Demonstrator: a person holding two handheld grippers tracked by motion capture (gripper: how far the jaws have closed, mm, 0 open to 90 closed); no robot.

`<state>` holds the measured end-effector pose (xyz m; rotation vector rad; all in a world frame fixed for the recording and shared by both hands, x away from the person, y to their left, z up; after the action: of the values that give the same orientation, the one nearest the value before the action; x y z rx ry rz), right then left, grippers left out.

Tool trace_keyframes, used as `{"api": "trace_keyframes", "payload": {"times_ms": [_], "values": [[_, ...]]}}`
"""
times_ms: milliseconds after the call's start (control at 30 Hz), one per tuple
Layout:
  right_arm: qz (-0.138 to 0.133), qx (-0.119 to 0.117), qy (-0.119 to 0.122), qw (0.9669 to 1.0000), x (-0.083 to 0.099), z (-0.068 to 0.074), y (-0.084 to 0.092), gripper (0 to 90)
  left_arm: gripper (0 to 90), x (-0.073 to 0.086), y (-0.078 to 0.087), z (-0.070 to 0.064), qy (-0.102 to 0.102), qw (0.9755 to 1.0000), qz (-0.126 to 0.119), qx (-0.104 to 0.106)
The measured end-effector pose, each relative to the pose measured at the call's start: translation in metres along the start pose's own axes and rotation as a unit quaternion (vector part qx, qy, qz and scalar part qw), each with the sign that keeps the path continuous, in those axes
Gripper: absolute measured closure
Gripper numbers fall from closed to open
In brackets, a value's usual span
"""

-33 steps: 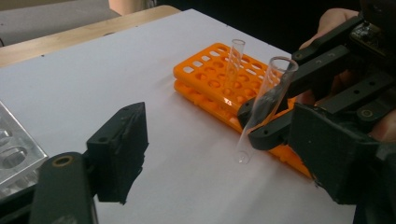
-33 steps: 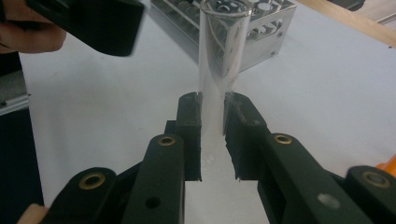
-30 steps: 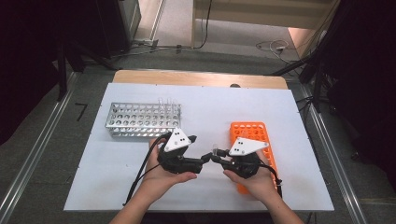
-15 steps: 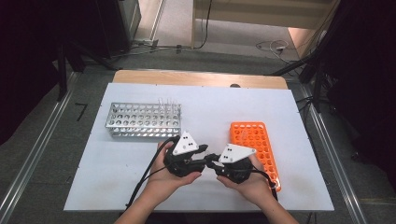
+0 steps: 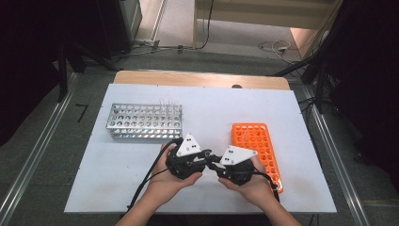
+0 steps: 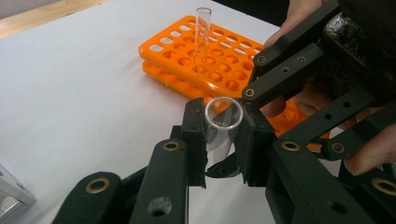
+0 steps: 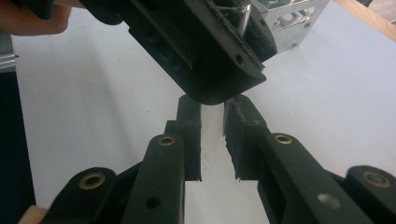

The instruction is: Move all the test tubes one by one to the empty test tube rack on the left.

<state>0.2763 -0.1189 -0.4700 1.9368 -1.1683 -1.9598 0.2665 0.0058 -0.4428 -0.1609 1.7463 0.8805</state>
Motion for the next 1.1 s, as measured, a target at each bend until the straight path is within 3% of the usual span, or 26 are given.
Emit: {"api": "trace_keyframes", "payload": {"times_ms": [300, 567, 833, 1100], "values": [[-0.008, -0.003, -0.008, 0.9999, -0.001, 0.000, 0.001, 72.7, 75.9, -0.001, 0.003, 0.002, -0.002, 1.0000, -0.002, 0.002], [-0.028, -0.018, -0.036, 0.9988, -0.001, -0.007, 0.006, 56.6, 76.0, -0.005, 0.011, 0.013, 0.004, 0.9997, -0.016, -0.019], [-0.057, -0.010, -0.076, 0.9955, 0.000, -0.023, 0.022, 44.0, 76.0, -0.009, 0.026, 0.030, 0.013, 0.9987, -0.031, -0.039], [-0.085, 0.011, -0.094, 0.9918, 0.006, -0.039, 0.040, 25.8, 76.0, -0.011, 0.040, 0.049, 0.025, 0.9972, -0.039, -0.059]]}}
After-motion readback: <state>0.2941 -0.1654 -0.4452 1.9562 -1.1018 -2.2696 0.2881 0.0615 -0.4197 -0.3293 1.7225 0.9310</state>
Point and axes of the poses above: each handheld gripper's, and its own axes: y roughly backward along the jaws, x roughly out of its underside, z roughly to its left, the point moved 5 cm from there along -y, roughly forward along the jaws, and after that the axes turned 2 degrees about -z, right-handed, at the moved point
